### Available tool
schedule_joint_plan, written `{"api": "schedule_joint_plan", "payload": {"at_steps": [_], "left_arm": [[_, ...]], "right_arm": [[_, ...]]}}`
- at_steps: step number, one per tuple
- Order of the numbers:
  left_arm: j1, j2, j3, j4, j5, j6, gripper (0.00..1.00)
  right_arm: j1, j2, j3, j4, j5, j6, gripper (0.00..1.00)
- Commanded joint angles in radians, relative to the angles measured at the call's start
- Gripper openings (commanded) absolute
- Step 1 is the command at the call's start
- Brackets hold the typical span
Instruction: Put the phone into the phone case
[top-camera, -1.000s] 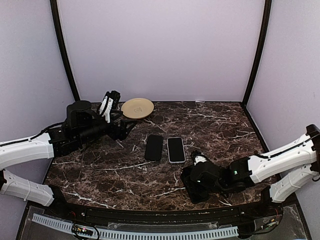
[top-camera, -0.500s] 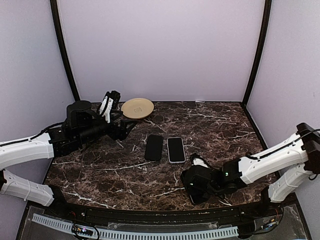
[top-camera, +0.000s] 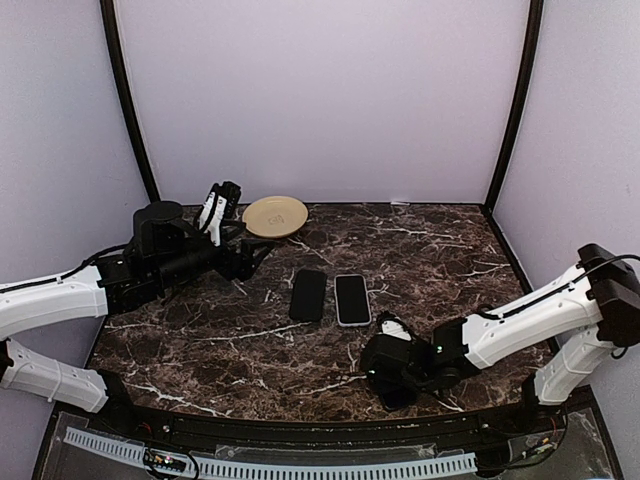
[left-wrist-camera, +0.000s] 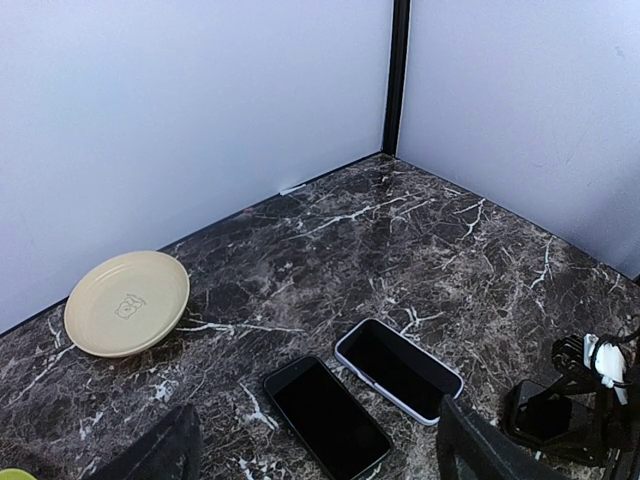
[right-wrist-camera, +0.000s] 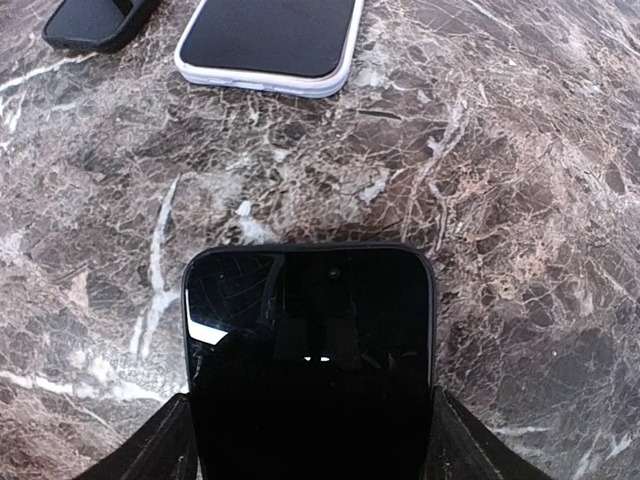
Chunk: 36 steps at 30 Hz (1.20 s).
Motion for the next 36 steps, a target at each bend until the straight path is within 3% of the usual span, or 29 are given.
{"api": "schedule_joint_plan", "payload": {"at_steps": [1,6,12,16,18,23,27,36], "left_arm": [[0.003,-0.003,-0.006,-0.002,0.009,0.013,0.83],[0.003,-0.002,-0.006,-0.002,0.008,0.014,0.83],[0.003,0.000,-0.005,-0.004,0.014,0.013,0.83],[0.003,0.000,-0.004,-0.004,0.018,0.012,0.83],[0.002,-0.001,-0.003,-0.004,0.020,0.011,0.83],[0.002,-0.004,-0.004,-0.005,0.014,0.012,0.83],[0.002,-0.006,-0.004,-0.005,0.016,0.012,0.83],[0.002,-0.008,-0.004,-0.005,0.018,0.012,0.83]], "right_arm": [[0.012,0.041,0.025,-0.100,-0.012,0.023,0.88],[0.012,0.042,0.081,-0.154,0.010,-0.004,0.98],[0.010,-0.010,0.165,-0.204,0.011,-0.104,0.99],[-0.037,-0.051,0.204,-0.200,-0.089,-0.207,0.98],[-0.068,-0.056,0.221,-0.195,-0.155,-0.241,0.89],[-0.089,0.003,0.267,-0.219,-0.196,-0.270,0.46],[-0.092,0.066,0.285,-0.235,-0.217,-0.272,0.28],[-0.092,0.124,0.209,-0.221,-0.328,-0.211,0.22]]}}
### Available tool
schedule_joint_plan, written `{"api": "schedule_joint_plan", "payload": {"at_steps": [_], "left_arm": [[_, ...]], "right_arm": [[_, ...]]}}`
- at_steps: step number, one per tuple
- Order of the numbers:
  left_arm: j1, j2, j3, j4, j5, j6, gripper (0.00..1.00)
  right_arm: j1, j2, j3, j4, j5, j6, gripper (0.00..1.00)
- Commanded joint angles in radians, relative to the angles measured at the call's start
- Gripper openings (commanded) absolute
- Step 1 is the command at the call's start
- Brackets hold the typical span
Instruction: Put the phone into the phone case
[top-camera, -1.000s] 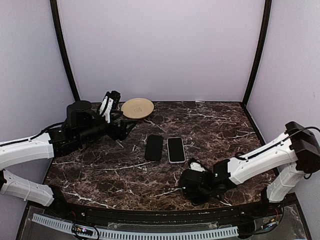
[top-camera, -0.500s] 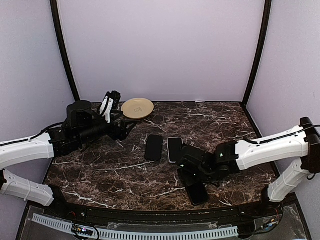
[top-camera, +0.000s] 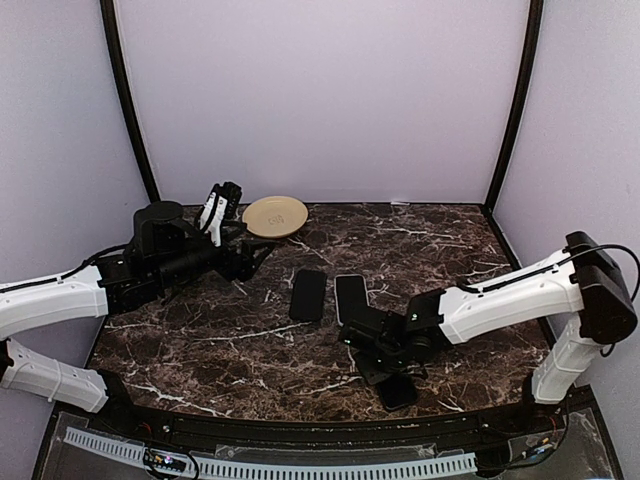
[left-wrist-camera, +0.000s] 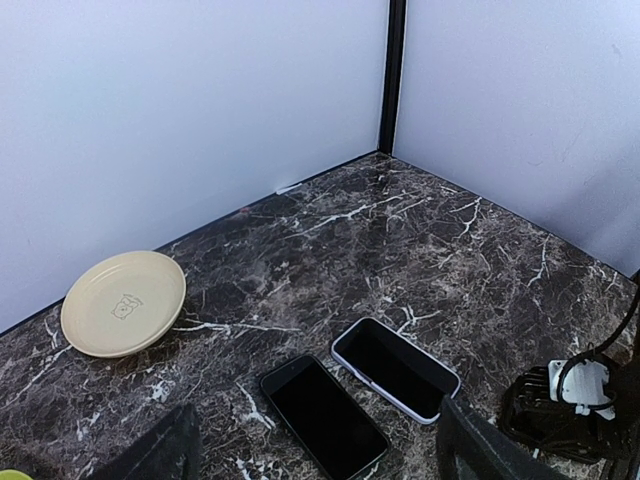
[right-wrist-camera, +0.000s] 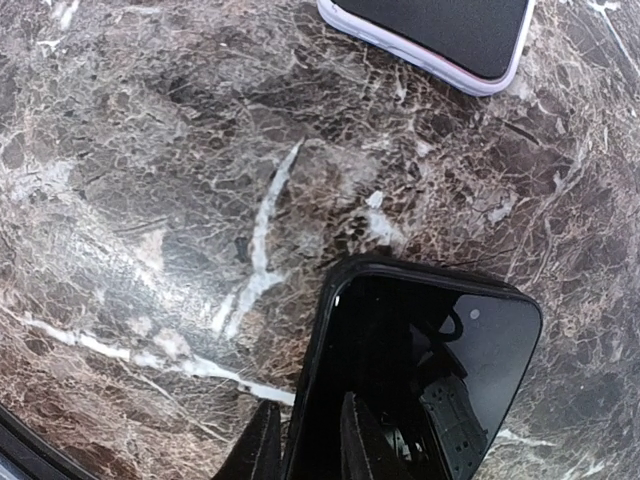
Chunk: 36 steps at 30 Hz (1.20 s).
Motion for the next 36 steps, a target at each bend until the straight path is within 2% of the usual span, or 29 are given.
{"api": "schedule_joint_plan", "payload": {"at_steps": [1,8,15,16,18,21,22,27,36], "left_arm": [[0.002,-0.009,-0.004,-0.004,0.011,0.011,0.83],[0.002,-0.010,-0.005,-0.003,0.008,0.012,0.83],[0.002,-0.007,-0.003,-0.005,0.010,0.012,0.83],[0.003,-0.009,-0.003,-0.005,0.008,0.013,0.83],[0.003,-0.011,-0.003,-0.006,0.006,0.014,0.83],[0.002,-0.013,-0.003,-0.006,0.009,0.014,0.83],[0.003,-0.013,-0.003,-0.006,0.010,0.014,0.83],[0.002,-0.010,-0.002,-0.006,0.016,0.014,0.83],[0.003,-0.004,-0.002,-0.008,0.021,0.013,0.83]], "right_arm": [[-0.004,0.010,-0.062,0.014,-0.090,0.043,0.22],[-0.006,0.046,-0.162,0.069,-0.133,0.087,0.15],[-0.007,0.009,-0.027,-0.063,-0.064,0.047,0.19],[-0.007,0.002,0.006,-0.091,-0.047,0.043,0.24],[-0.007,-0.019,0.067,-0.150,-0.003,0.041,0.43],[-0.008,-0.051,0.130,-0.226,0.065,0.059,0.91],[-0.012,-0.058,0.136,-0.251,0.082,0.071,0.98],[-0.042,-0.046,0.091,-0.315,0.054,0.140,0.99],[-0.046,-0.028,-0.026,-0.173,-0.115,0.184,0.99]]}}
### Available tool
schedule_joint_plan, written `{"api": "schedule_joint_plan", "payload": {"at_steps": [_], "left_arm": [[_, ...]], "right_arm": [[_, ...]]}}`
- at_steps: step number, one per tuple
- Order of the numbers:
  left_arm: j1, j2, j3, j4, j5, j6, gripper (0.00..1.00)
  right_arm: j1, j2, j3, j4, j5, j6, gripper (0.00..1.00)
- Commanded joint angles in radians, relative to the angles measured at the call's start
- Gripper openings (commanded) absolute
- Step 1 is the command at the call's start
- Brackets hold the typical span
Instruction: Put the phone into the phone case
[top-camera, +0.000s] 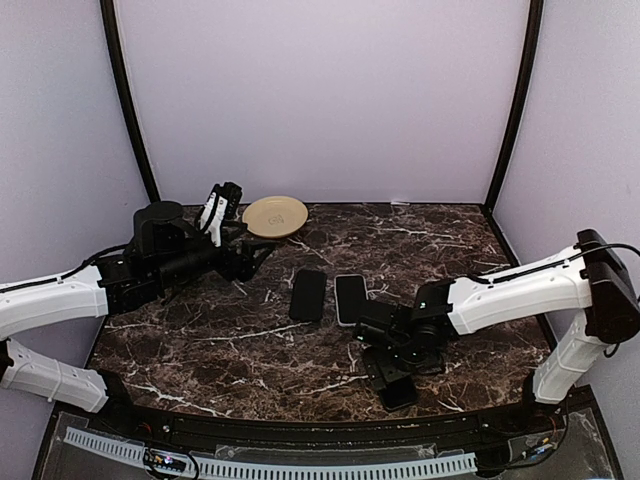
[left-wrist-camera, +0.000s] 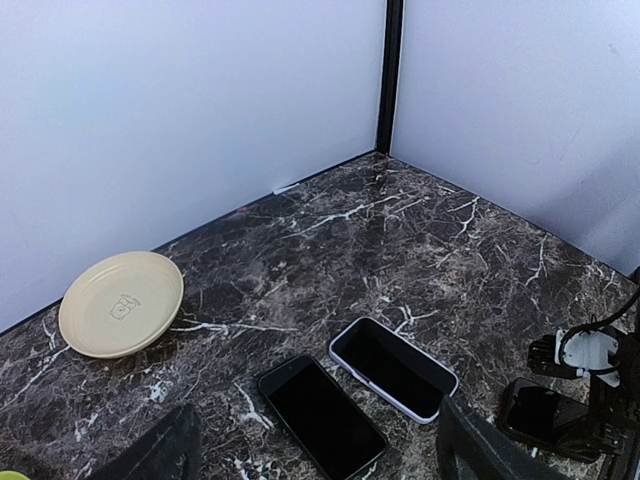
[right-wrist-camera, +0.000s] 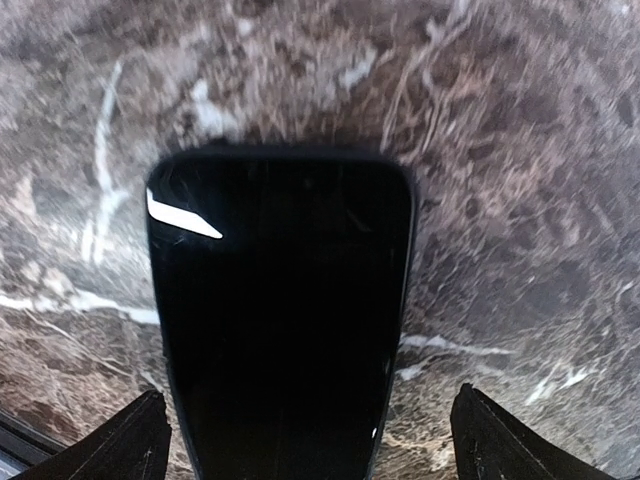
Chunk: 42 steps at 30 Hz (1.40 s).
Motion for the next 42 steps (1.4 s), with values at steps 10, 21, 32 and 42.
{"api": "schedule_joint_plan", "payload": {"at_steps": [10,21,32,42], "left_arm": [[0.003,-0.003,0.001,-0.014,0.014,0.015,0.83],[0.002,-0.001,0.002,-0.014,0.015,0.015,0.83],[0.002,-0.023,-0.004,0.005,0.033,0.005,0.83],[0.001,-0.176,-0.200,0.439,0.314,-0.119,0.79]], "right_arm": [[0.029,0.115,-0.049,0.095,-0.082,0.003,0.91],[0.042,0.105,-0.026,0.085,-0.028,-0.010,0.49],[0.138,-0.037,0.100,0.212,0.247,-0.126,0.29],[0.189,-0.157,0.111,0.755,0.602,-0.430,0.16]]}}
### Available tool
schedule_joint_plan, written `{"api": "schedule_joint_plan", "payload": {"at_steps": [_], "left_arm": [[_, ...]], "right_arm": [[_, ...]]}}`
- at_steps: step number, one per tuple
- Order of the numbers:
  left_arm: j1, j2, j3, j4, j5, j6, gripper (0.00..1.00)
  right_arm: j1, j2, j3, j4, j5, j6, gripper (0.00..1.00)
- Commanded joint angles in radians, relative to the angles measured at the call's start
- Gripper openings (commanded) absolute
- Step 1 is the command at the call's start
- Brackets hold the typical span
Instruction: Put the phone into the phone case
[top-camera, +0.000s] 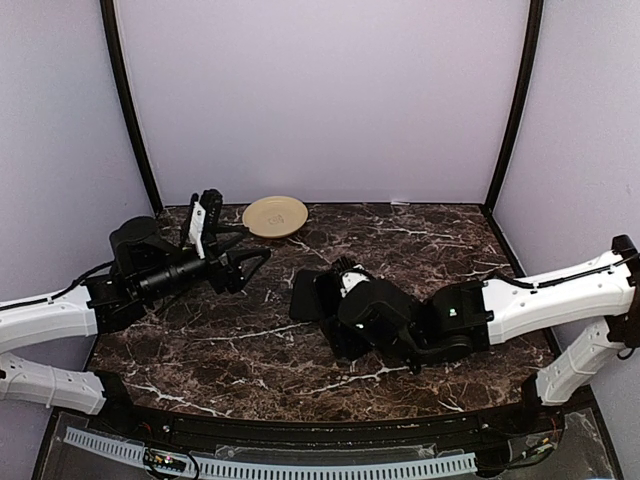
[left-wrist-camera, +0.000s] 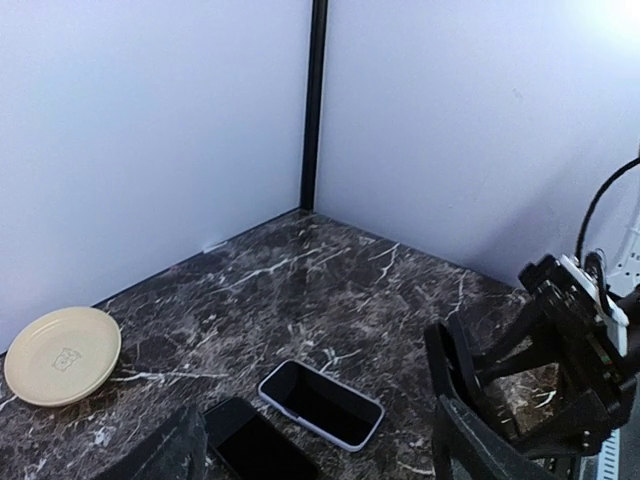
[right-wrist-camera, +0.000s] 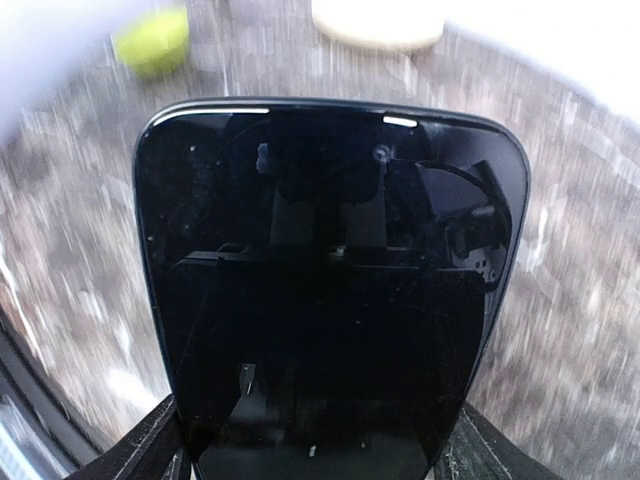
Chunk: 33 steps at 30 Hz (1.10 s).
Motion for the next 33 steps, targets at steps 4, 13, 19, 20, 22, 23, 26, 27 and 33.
{"api": "schedule_joint_plan", "payload": {"at_steps": [4,13,19,20,22,23,26,27,33], "left_arm": [[-0.020,-0.082,-0.126,0.369,0.128,-0.116,0.79],[-0.084,-0.014,-0.103,0.325,0.111,-0.105,0.90],[-0.084,-0.015,-0.073,0.255,0.070,-0.080,0.75],[-0.084,-0.015,-0.068,0.245,0.068,-0.077,0.71],[-0.085,-0.012,-0.067,0.244,0.072,-0.076,0.65],[-0.085,-0.008,-0.067,0.245,0.078,-0.076,0.63],[-0.085,0.004,-0.059,0.233,0.085,-0.080,0.50],[-0.085,0.005,-0.056,0.226,0.089,-0.080,0.48],[-0.086,0.012,-0.050,0.219,0.098,-0.078,0.28]], "right_arm": [[0.026,0.019,0.066,0.471,0.267,-0.255,0.14],[0.048,0.119,0.148,0.587,0.248,-0.360,0.14],[0.060,0.162,0.185,0.595,0.208,-0.387,0.14],[0.061,0.167,0.192,0.591,0.206,-0.389,0.14],[0.062,0.175,0.201,0.582,0.205,-0.391,0.14],[0.062,0.178,0.204,0.580,0.203,-0.391,0.13],[0.063,0.179,0.206,0.578,0.204,-0.391,0.13],[0.062,0.182,0.208,0.576,0.204,-0.391,0.13],[0.062,0.186,0.218,0.558,0.204,-0.394,0.13]]}}
